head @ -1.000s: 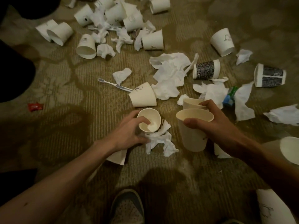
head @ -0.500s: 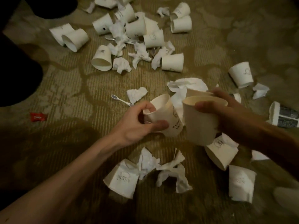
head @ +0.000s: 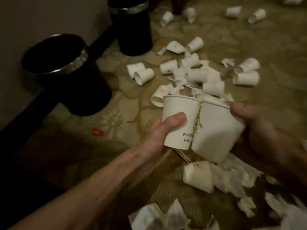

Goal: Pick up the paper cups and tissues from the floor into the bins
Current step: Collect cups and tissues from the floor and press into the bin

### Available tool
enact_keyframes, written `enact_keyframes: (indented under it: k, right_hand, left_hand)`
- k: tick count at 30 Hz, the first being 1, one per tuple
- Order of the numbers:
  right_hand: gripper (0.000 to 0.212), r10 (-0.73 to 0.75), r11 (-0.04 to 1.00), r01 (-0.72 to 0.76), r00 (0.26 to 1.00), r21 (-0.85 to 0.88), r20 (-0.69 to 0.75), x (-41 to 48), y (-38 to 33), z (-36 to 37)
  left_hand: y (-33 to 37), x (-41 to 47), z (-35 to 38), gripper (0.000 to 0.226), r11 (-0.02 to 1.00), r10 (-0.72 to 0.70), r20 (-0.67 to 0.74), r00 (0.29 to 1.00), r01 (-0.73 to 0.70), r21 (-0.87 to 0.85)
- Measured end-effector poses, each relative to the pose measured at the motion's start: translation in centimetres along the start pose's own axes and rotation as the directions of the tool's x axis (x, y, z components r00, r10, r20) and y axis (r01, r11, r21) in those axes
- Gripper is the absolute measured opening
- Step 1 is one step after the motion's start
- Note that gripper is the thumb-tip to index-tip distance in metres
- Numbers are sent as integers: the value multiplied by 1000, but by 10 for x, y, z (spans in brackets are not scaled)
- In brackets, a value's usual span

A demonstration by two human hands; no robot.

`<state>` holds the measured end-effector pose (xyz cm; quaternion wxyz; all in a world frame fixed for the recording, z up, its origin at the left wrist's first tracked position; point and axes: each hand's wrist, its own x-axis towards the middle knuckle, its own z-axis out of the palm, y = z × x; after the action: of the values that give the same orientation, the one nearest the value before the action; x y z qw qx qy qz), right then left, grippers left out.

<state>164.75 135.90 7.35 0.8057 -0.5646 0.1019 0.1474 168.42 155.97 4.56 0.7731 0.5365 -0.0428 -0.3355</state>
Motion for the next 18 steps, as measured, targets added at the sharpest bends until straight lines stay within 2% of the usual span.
enact_keyframes:
  k: [2, 5, 7, 10, 14, 18]
  right_hand:
    - [75, -5, 996, -2, 997, 91, 75, 26, 4, 24]
    - [54, -1, 998, -19, 958, 67, 287, 60, -4, 71]
    - [42, 15, 998, -35, 946, 56, 324, 84, -16, 100]
    - [47, 12, 997, -33, 952, 65, 305, 121, -45, 151]
    - [69, 40, 995, -64, 954, 71, 298, 162, -74, 211]
    - [77, 16, 991, -44, 977, 124, 213, 202, -71, 251]
  left_hand:
    - [13, -14, -18, 35, 999, 24, -37, 999, -25, -27]
    - [43, -37, -47, 38, 998, 62, -172, 983, -57, 34]
    - [66, -47, -64, 40, 995, 99, -270, 958, -87, 55]
    - [114, -52, -85, 49, 989, 149, -387, 910, -133, 67]
    - [166, -36, -110, 59, 981, 184, -512, 839, -185, 48]
    - [193, -23, -143, 57, 971, 202, -551, 810, -239, 4]
